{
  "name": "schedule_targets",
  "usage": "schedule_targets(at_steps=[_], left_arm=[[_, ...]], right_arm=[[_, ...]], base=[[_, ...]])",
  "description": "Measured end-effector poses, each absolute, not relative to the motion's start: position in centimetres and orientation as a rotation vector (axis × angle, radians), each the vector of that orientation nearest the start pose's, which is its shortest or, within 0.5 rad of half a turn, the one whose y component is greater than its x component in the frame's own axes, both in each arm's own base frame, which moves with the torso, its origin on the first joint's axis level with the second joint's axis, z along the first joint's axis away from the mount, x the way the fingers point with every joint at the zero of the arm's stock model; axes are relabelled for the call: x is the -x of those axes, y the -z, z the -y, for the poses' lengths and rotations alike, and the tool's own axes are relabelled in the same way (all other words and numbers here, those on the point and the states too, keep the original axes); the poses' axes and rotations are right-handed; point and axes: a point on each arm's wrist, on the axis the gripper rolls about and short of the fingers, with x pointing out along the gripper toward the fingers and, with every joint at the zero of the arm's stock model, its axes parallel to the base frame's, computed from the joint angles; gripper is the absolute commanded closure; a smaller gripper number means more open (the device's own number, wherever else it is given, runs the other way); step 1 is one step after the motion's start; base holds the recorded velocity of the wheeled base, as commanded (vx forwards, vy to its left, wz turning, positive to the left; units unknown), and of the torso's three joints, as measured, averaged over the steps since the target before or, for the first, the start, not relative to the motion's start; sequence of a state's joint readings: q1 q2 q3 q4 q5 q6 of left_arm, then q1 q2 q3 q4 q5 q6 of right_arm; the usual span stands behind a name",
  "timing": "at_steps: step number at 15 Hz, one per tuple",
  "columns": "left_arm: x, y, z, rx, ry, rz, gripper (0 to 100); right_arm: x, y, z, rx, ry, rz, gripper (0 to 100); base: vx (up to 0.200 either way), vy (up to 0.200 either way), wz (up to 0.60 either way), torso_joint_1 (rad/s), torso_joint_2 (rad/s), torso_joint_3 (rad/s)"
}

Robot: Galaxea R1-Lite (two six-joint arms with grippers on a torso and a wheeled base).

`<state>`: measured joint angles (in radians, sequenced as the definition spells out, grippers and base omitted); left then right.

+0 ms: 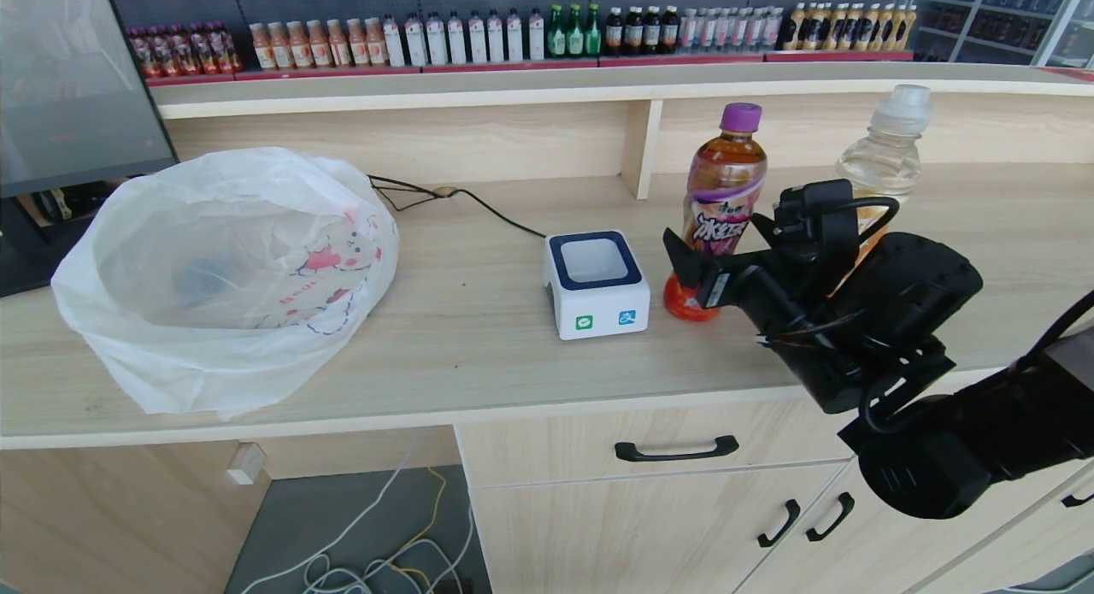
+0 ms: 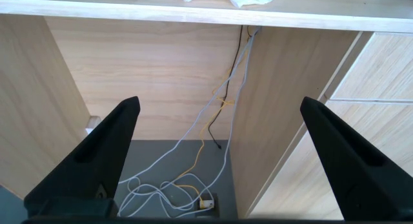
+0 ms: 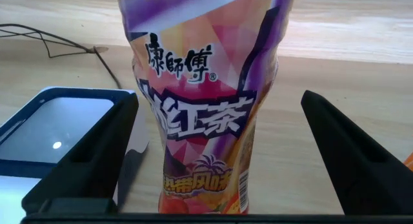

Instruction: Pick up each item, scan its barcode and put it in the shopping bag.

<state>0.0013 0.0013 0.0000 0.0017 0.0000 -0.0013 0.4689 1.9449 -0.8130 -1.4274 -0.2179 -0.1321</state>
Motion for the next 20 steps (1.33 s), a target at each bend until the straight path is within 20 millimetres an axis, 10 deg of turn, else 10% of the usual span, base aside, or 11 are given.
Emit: schedule_targets(at_steps=[20], left_arm=[[2.3,-7.5,0.0,0.001,-0.001,-0.003,0]], right_arm=[[-33.8,-18.5,-15.1,0.022,-0.204,0.327,0]], base=[[0.000,0.000,0.00,0.000,0.00,0.000]])
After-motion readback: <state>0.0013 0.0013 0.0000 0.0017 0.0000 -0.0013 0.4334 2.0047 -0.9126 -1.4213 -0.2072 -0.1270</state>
